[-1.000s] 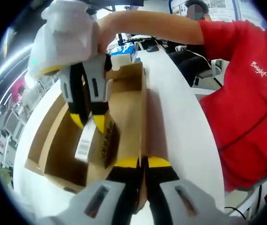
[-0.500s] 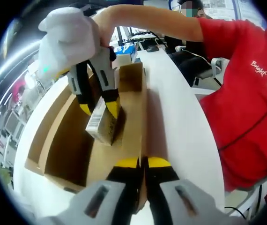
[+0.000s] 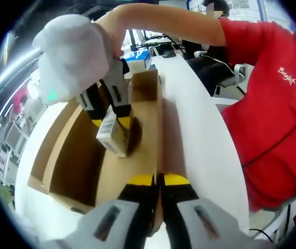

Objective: Operate the shoe box by opening the lid, removing the specified soft item, and placing it in the target area until the item is outside and the box remains undamaged.

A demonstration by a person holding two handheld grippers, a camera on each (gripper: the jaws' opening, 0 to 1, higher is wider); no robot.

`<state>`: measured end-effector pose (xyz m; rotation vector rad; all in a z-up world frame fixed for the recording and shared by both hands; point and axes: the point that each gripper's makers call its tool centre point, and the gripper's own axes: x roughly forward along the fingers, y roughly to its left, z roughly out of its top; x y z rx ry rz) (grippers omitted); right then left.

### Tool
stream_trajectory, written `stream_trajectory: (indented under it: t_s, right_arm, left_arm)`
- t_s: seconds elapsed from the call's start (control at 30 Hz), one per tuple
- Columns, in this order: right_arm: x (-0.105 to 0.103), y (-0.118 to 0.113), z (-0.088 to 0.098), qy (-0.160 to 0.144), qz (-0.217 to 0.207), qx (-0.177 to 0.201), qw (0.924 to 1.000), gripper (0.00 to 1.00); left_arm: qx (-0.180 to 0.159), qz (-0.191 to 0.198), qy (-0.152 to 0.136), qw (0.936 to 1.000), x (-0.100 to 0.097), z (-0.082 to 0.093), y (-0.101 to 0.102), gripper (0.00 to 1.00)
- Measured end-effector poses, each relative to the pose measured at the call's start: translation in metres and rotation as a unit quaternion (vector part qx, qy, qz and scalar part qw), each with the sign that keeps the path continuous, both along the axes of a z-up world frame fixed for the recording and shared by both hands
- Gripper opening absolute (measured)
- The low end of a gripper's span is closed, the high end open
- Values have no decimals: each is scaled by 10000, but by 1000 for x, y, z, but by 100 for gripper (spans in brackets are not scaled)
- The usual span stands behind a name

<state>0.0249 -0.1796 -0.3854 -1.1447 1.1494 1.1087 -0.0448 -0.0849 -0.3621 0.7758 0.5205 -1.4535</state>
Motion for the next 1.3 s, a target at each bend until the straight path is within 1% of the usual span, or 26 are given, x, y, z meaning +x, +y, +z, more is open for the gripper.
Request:
stream_trajectory:
  t_s: [0.07, 0.2, 0.27, 0.37, 0.5, 0.53, 0.57, 0.63, 0.7, 0.83, 0.93, 1.07, 1.13, 1.2, 1.3]
  right_arm:
    - [-2, -4, 2, -9, 4, -49, 10000, 21]
    - [-5, -16, 0, 8, -28, -224, 9997, 21]
    - [-11, -20, 1, 0, -26, -256, 9997, 21]
    - [-11, -19, 1, 81, -130, -129, 9998, 21]
    - [-11, -24, 6, 49, -197, -57, 9998, 21]
    - [-12, -25, 8, 24, -147, -30, 9999, 21]
    - [-11, -24, 9, -43, 40, 36, 10000, 21]
    - [-11, -27, 11, -87, 14, 44, 10000, 21]
    - [-13, -32, 17, -64, -98, 27, 9999, 21]
    - [-14, -41, 23, -51, -141, -42, 9999, 21]
    - [-21, -46, 33, -15, -166, 1, 9999, 21]
    - [-34, -55, 40, 122, -137, 65, 9998, 21]
    - [-42, -53, 48, 142, -126, 258, 9995, 21]
    - [-45, -55, 50, 135, -178, 354, 9991, 21]
    - [-44, -54, 54, 44, -144, 415, 9990, 21]
  left_arm:
    - [3, 2, 1, 10000, 0, 0, 0, 4]
    - [1, 7, -8, 10000, 0, 0, 0, 4]
    - [2, 6, -9, 10000, 1, 0, 1, 4]
    - [1, 7, -15, 10000, 1, 0, 1, 4]
    - [-1, 3, -13, 10000, 1, 0, 1, 4]
    - [1, 7, -8, 10000, 1, 0, 1, 4]
    - [1, 0, -13, 10000, 1, 0, 1, 4]
    - [-6, -38, -31, 10000, 1, 0, 1, 3]
    - [-6, -88, -50, 9999, 1, 0, 1, 3]
    - [8, -142, -58, 9999, 0, -1, 0, 3]
    - [-13, -186, -95, 9998, -1, 0, 0, 3]
    - [-10, -184, -79, 9998, -2, 0, -1, 3]
    - [-1, -262, -97, 9996, -3, 0, -1, 2]
    - [10, -217, -20, 9998, -3, 0, 0, 2]
    - [19, -230, -23, 9997, -4, 0, -1, 2]
